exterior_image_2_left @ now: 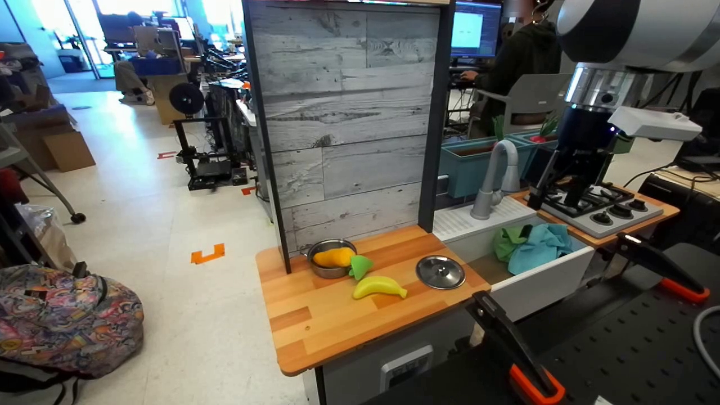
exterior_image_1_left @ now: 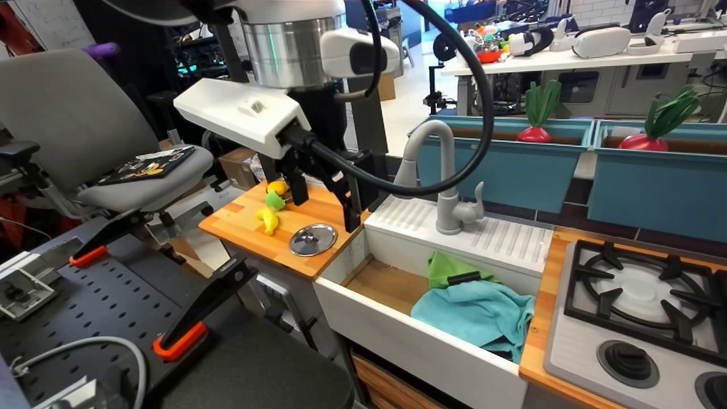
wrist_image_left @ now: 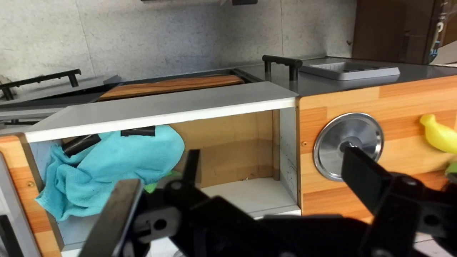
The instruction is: Put the carrot in the pot, move the banana to the left of the counter, then slide the spout to the right
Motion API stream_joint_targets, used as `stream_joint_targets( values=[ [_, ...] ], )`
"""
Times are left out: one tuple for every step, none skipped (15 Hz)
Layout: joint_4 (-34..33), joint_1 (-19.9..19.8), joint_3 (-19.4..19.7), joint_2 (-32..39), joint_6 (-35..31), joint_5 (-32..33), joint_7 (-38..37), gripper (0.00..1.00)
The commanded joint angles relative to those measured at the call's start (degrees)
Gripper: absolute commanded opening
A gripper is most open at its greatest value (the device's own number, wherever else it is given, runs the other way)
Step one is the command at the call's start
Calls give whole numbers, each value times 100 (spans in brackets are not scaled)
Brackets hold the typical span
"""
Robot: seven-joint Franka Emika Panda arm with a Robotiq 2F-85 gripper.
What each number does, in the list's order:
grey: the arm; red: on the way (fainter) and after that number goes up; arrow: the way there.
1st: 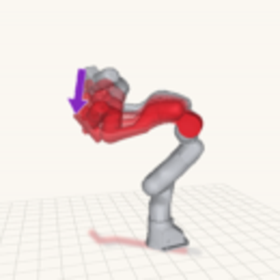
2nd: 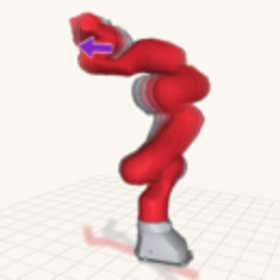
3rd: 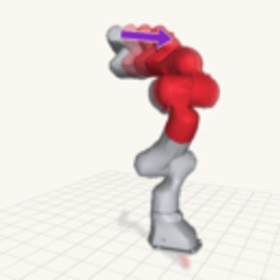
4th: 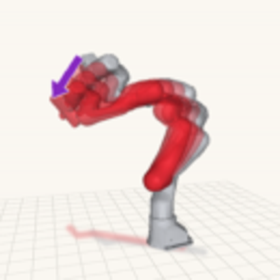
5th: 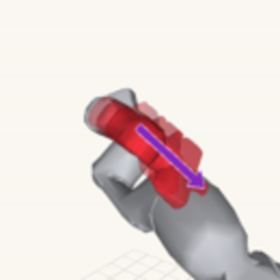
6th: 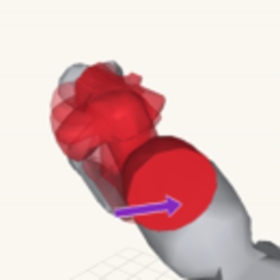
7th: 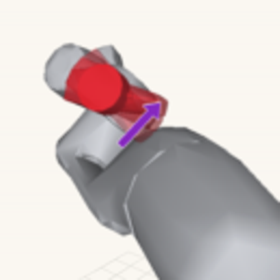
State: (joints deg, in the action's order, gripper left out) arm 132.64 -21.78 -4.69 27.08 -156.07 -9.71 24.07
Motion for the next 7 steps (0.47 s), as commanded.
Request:
stream_joint_targets(
  values=[
    [-39, 27, 41, 36, 15, -30, 15, 100],
    [-50, 1, 51, 73, 15, -28, 17, 100],
    [-57, -10, 57, 100, 14, -26, 16, 100],
    [-66, -23, 59, 121, 14, -25, 16, 100],
    [-74, -23, 58, 134, 14, -24, 15, 100],
    [-78, -24, 58, 136, 14, -24, 15, 100],
    [-82, -24, 58, 136, 14, -24, 15, 100]
  ],
)
